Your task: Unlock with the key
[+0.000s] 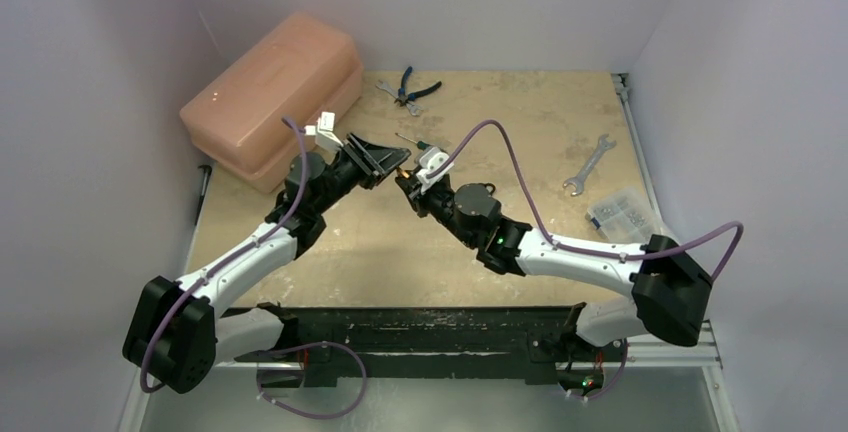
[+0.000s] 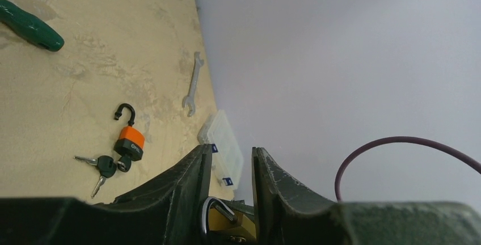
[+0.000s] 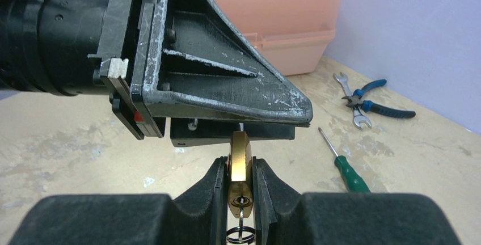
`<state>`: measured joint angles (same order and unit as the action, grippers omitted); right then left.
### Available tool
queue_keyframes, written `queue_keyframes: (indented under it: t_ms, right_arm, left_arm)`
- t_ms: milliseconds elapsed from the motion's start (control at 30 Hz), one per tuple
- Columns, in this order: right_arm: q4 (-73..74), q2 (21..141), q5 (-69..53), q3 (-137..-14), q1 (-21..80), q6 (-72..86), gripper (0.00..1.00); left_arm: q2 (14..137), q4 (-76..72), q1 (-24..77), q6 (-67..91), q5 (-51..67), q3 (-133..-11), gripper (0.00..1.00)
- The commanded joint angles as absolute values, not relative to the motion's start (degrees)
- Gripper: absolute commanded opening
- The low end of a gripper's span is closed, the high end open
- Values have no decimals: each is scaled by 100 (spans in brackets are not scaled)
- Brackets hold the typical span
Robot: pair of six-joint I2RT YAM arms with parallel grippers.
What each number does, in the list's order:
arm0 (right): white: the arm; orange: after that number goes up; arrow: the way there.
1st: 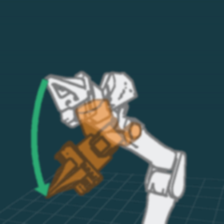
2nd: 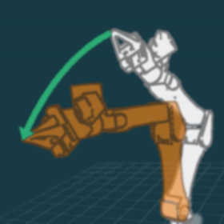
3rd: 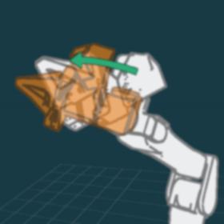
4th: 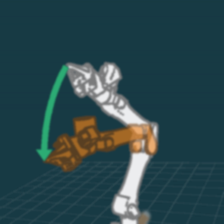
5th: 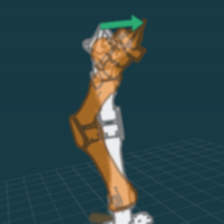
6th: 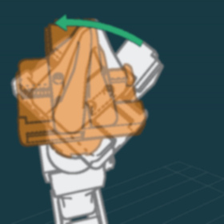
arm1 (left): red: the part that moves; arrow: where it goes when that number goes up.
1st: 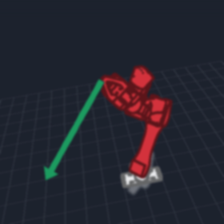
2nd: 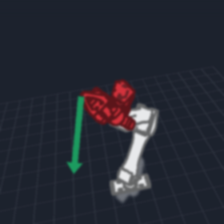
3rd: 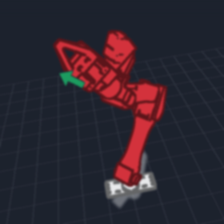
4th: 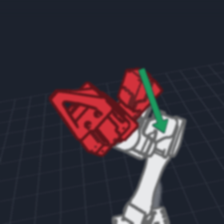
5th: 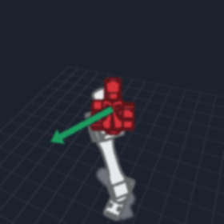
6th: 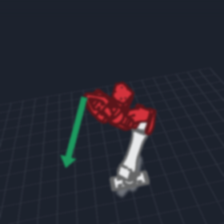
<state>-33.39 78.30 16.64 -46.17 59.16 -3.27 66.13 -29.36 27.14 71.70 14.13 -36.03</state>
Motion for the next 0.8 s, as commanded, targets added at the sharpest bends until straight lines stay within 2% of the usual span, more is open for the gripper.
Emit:
queue_keyframes:
  t_ms: [0, 767]
  right_arm:
    - [-3396, 7901, 1932, -4827, 5968, -613, 0]
    - [-3158, 8101, 2662, -4542, 5985, -566, 0]
  left_arm:
    - [6631, -2864, 2740, 6993, 1591, -3920, 35]
    - [6592, -1877, 2738, 6408, 1602, -4436, 36]
